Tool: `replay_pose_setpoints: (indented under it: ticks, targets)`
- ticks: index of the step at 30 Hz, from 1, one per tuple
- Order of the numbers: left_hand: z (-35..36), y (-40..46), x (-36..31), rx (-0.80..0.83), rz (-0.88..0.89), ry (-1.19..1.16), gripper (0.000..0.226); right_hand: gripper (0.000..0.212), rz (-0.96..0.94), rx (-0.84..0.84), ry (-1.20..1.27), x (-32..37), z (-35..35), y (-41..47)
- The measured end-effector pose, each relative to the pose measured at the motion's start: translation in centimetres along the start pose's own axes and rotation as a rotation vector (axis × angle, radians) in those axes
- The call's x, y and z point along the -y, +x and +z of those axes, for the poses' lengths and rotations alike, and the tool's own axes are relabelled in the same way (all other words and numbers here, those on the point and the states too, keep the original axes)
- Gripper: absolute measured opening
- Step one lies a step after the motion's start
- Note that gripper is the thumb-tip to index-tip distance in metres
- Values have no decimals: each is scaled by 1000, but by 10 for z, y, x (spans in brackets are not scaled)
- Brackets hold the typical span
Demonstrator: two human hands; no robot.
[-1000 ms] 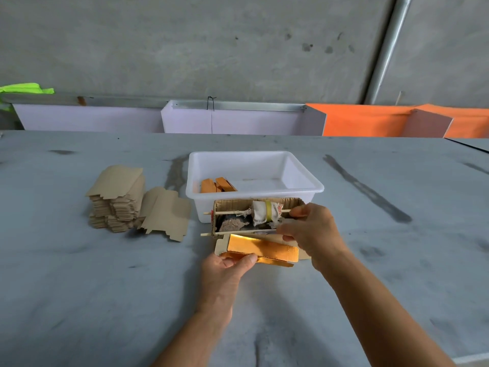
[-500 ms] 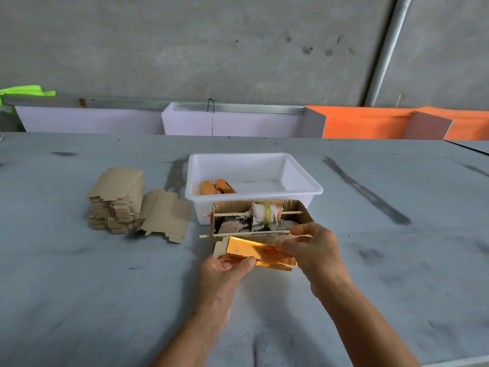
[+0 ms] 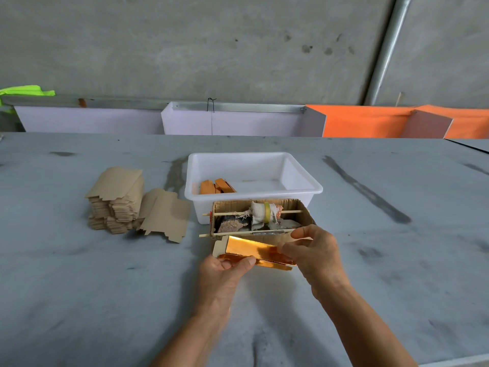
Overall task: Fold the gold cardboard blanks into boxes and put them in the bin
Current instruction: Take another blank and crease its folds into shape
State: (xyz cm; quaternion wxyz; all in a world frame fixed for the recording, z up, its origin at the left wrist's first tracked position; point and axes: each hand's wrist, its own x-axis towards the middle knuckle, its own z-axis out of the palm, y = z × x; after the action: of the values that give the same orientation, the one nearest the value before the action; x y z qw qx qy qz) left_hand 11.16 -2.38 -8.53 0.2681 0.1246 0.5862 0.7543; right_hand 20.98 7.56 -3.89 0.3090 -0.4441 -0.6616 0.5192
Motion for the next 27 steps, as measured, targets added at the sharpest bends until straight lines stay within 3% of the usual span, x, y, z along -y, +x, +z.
replay_pose_setpoints:
  ticks: [7,17,27]
  targets:
    - [-2,-1,-3,-14,17,-31,19,20,23,-11,5,-6,-4,4]
    - [3,-10,-9,-44,48,-108,20,18,-4,152,144,0,1,-21]
    - [3,-18,-14,-40,87,-108,21,18,-50,199,173,2,16,-27]
